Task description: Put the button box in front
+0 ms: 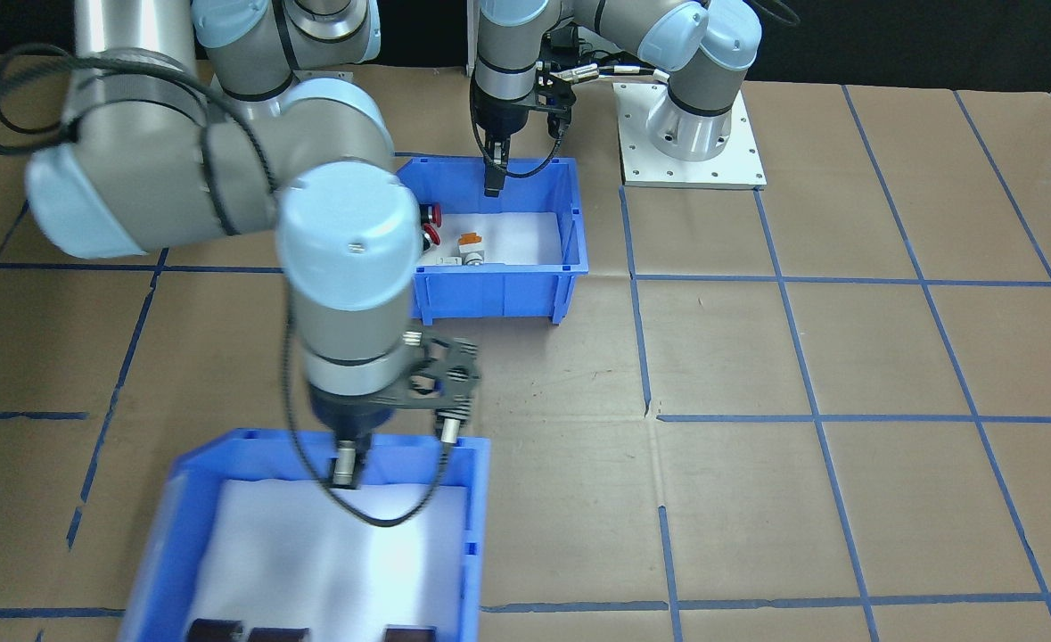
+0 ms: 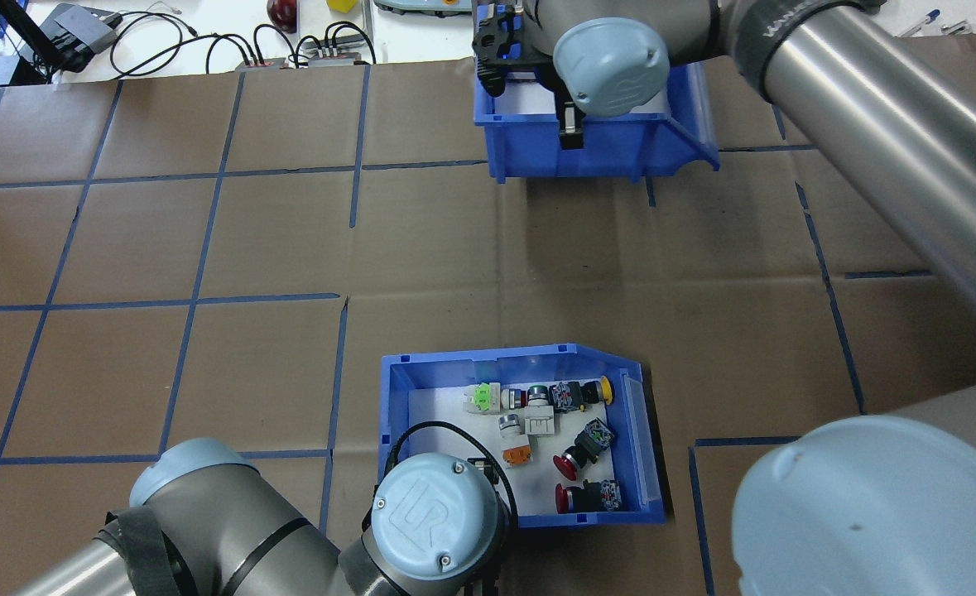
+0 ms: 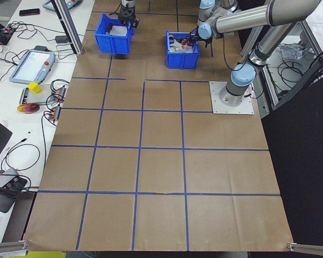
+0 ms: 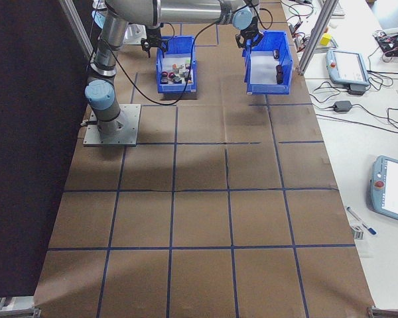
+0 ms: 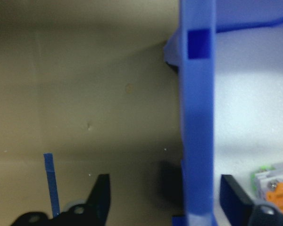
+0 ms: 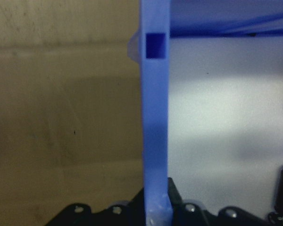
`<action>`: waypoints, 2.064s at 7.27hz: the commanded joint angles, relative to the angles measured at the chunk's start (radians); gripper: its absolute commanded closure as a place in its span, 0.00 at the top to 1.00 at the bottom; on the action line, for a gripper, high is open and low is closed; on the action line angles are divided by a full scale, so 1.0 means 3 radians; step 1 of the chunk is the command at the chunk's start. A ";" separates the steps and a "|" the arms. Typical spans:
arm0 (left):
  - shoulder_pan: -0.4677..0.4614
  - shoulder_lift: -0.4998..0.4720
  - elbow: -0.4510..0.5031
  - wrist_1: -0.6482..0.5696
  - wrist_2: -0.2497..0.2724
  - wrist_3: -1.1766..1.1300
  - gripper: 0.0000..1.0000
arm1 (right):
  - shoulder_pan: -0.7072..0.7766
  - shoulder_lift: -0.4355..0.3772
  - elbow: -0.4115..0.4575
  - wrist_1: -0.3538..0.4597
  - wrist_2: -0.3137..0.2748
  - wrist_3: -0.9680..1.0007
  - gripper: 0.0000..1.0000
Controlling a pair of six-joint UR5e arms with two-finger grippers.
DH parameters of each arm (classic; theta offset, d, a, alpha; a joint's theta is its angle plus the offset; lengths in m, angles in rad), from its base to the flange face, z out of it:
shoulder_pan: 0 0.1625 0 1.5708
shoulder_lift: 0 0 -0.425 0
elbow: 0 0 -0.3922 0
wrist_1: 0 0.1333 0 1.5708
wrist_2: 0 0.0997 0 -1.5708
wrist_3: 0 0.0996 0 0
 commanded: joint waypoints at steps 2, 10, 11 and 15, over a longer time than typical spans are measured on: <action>0.0013 0.0104 0.0020 0.0061 0.0059 0.0004 0.00 | -0.0797 -0.0481 0.0543 -0.0038 -0.0028 -0.1053 0.08; 0.1261 -0.0936 0.1504 0.0107 0.0172 0.0847 0.00 | -0.1546 -0.1802 0.2195 -0.0243 0.0085 -0.1675 0.08; 0.1281 -0.1263 0.1862 0.0107 0.0146 0.0842 0.00 | -0.1567 -0.1817 0.2222 -0.0293 0.0080 -0.1670 0.08; 0.1210 -0.2057 0.2550 0.0137 0.0146 0.0938 0.00 | -0.1572 -0.1818 0.2222 -0.0294 0.0079 -0.1675 0.08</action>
